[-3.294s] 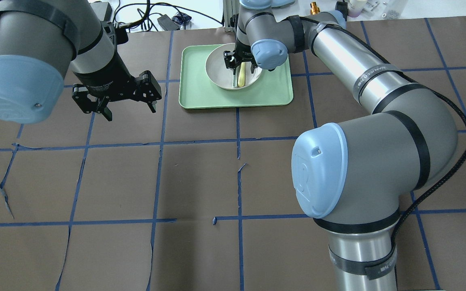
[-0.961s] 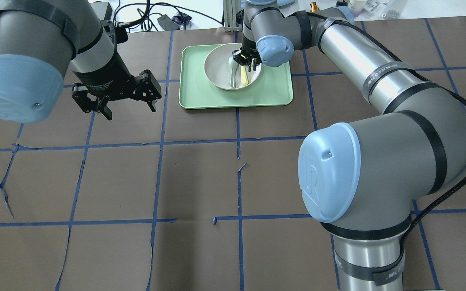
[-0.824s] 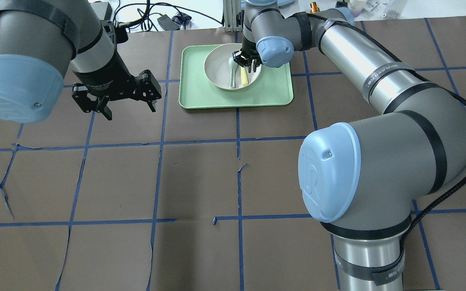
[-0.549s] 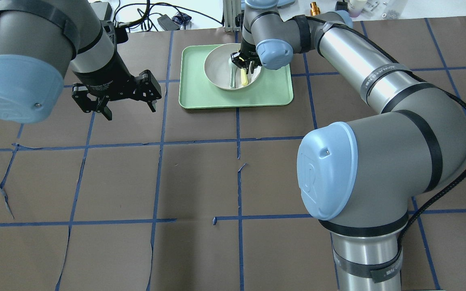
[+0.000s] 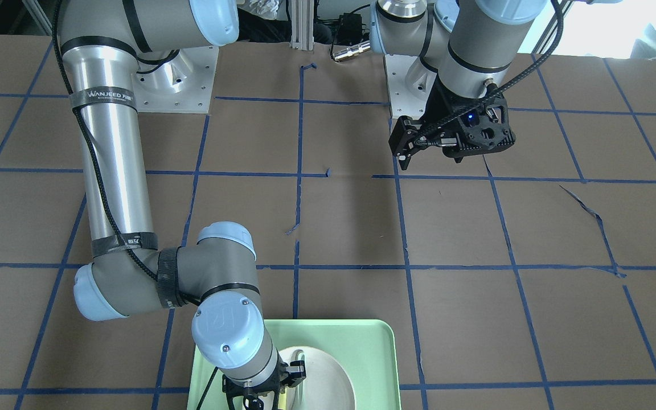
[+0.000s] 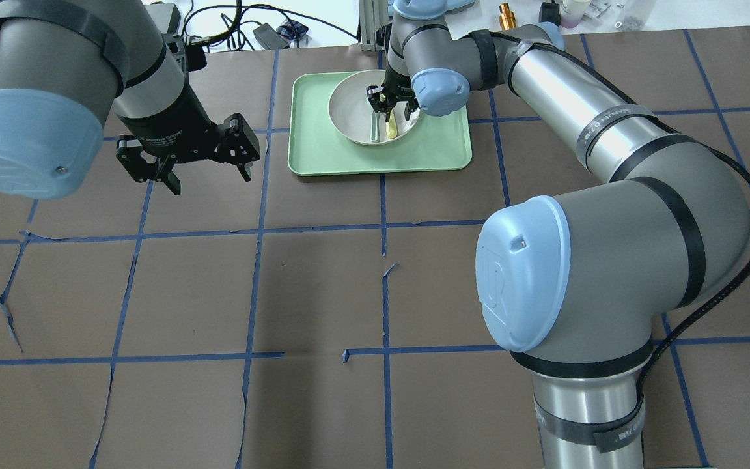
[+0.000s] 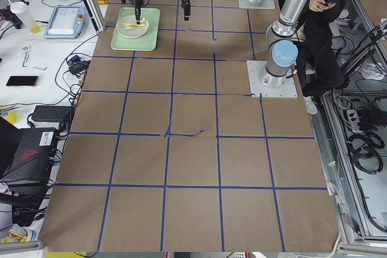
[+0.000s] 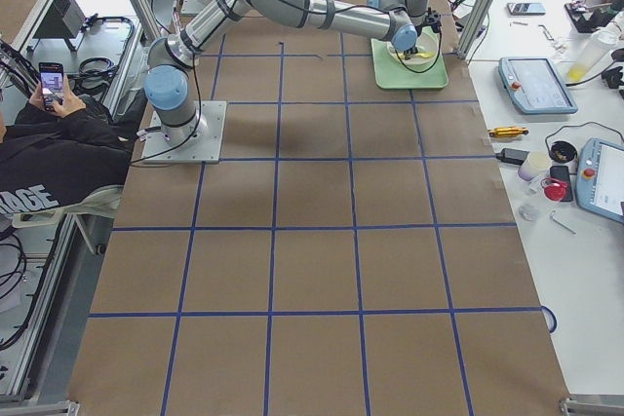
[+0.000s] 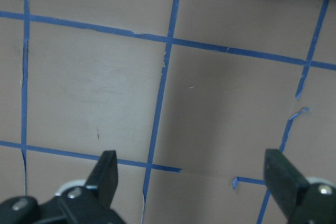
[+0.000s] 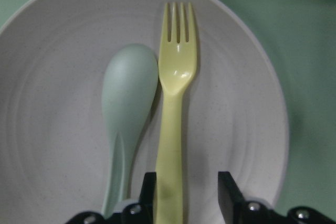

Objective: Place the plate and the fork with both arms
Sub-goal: 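Lift the yellow fork out of the plate with the right gripper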

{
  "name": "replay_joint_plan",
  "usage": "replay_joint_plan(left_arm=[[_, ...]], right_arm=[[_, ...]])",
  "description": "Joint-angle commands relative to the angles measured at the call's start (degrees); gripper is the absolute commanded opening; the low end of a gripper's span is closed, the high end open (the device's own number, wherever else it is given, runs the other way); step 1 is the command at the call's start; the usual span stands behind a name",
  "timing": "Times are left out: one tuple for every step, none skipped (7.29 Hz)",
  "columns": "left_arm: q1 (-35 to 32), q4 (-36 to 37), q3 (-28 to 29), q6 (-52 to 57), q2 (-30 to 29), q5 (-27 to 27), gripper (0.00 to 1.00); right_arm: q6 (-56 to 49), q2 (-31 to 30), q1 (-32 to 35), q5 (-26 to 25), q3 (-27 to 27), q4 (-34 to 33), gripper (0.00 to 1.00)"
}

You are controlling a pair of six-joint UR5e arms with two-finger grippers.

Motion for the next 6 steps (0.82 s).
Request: replay_joint_plan(left_arm=[[0.00, 0.00, 0.00, 0.09, 0.02, 0.00, 1.00], [0.00, 0.00, 0.09, 0.09, 0.02, 0.00, 1.00], [0.00, 0.00, 0.09, 0.09, 0.02, 0.00, 1.00], [0.00, 0.00, 0.00, 0.09, 0.02, 0.00, 1.00], [0.00, 0.00, 0.09, 0.09, 0.02, 0.00, 1.00], [0.00, 0.00, 0.00, 0.09, 0.02, 0.00, 1.00]], right_arm=[[0.02, -0.12, 0.00, 0.47, 0.00, -0.01, 0.57], [0.02, -0.12, 0.00, 0.47, 0.26, -0.09, 0.59], [0.02, 0.14, 0.00, 0.90, 0.44, -0.09, 0.57], [0.02, 0.14, 0.00, 1.17, 0.44, -0.09, 0.50], [0.02, 0.23, 0.00, 1.17, 0.53, -0.09, 0.40], [-0.07, 0.14, 0.00, 1.08, 0.53, -0.09, 0.25]])
